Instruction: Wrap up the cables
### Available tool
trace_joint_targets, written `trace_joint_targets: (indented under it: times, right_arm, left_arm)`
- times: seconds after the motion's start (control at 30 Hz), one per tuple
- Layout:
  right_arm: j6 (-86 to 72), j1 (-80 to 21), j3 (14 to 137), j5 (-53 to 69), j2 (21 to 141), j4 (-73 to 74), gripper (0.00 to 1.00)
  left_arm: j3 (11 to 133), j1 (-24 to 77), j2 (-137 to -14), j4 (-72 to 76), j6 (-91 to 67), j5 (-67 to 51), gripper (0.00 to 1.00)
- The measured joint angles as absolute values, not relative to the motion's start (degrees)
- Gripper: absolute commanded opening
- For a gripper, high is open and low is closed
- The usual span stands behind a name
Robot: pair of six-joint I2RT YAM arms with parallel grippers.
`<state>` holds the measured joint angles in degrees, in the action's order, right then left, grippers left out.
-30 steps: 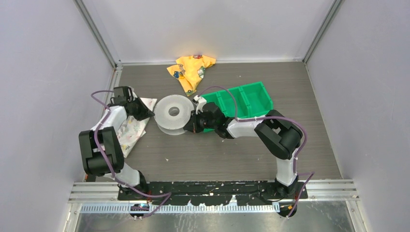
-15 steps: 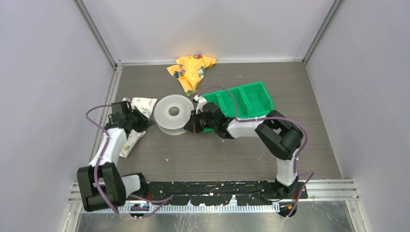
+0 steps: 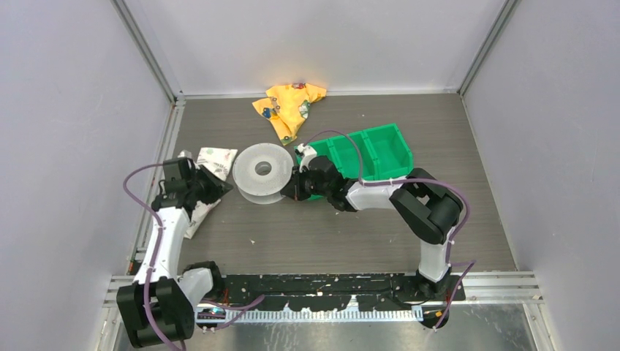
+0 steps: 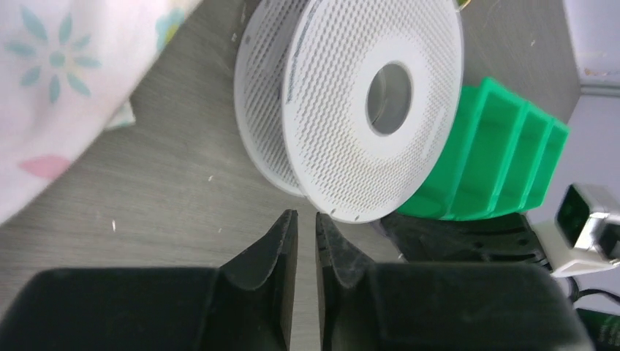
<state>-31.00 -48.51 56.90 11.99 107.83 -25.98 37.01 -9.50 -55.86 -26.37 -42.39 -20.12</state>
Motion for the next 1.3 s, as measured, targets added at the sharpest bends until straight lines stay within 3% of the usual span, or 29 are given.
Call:
trace_joint_targets:
  times: [0.07,0.2,0.43,0.8,1.3]
  right_arm:
    - [-31.0,-48.5,56.4,11.8,107.5,-26.0,0.00]
    - [-31.0,-48.5,56.1,11.5,107.2,-26.1,0.01]
    - [-31.0,-48.5,56.1,11.1,106.8,-26.0,0.01]
    - [-31.0,-48.5,56.1,11.1,106.7,-25.8,0.01]
    - [-31.0,-48.5,56.1,11.1,106.7,-25.6,0.00]
  left_arm:
    - [40.6,-9.5,-57.5,-27.4,-40.7,-19.4,0.36]
    - [51.2,-6.3,-64.5,-29.1,-34.4,-16.5,0.44]
    - [64.8,13.0,-76.2,-31.6,-18.2,-2.9,0.59]
    - [72.5,15.4,-91.7,-33.8,-2.9,3.6,0.59]
    - [74.9,15.4,-98.9,-37.3,-6.4,12.8,0.59]
